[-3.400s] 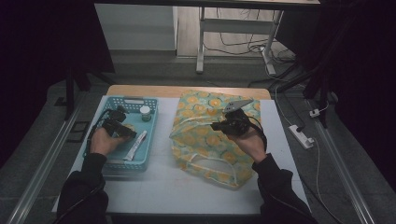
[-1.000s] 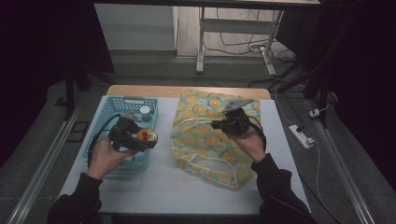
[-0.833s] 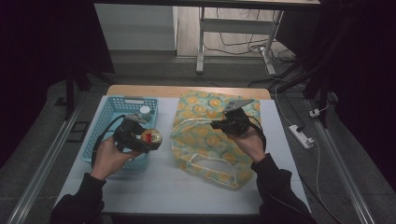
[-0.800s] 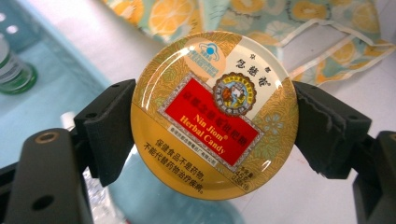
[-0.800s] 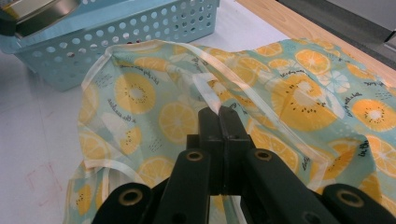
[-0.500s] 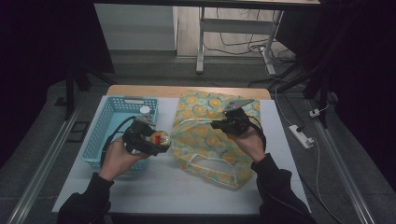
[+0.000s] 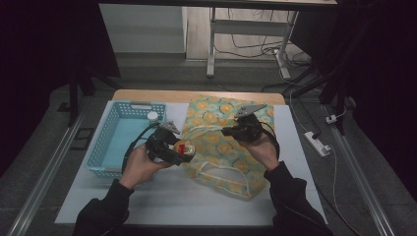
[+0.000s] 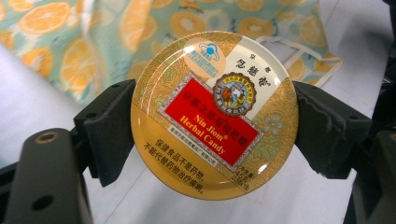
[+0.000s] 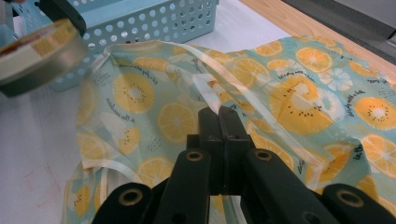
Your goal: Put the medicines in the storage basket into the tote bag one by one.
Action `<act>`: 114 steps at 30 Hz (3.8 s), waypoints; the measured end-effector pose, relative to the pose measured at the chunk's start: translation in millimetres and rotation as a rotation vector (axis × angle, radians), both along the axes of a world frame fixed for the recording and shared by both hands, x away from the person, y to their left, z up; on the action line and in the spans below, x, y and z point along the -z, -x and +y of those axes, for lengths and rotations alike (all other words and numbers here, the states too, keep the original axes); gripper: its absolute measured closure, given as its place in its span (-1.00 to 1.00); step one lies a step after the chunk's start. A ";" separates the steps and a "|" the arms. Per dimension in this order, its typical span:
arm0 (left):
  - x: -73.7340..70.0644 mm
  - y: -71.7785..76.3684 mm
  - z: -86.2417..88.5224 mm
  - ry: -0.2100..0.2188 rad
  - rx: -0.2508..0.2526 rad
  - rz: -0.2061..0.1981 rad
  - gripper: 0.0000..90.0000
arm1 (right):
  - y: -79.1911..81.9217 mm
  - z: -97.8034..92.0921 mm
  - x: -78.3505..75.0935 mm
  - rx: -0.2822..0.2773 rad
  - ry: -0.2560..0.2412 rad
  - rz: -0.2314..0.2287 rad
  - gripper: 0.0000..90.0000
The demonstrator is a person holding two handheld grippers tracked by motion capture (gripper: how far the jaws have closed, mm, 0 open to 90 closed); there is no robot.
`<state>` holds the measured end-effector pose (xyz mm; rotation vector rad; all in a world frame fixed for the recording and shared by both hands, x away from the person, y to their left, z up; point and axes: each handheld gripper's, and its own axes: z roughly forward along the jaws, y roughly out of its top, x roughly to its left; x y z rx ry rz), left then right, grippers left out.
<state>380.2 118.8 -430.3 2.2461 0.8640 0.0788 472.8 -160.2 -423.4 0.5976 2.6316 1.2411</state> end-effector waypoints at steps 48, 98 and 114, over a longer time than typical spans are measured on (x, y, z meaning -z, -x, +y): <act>47.8 -75.8 -87.1 -0.053 -0.010 0.065 -0.55 | 3.9 6.9 0.4 -0.025 -0.004 -0.003 1.00; 71.4 -100.8 -81.2 -0.076 -0.140 0.029 -0.77 | 1.2 10.6 12.0 -0.030 0.019 0.018 1.00; 49.5 -69.2 -70.7 -0.017 -0.066 0.017 -0.89 | 1.2 9.3 11.0 -0.026 0.013 0.022 1.00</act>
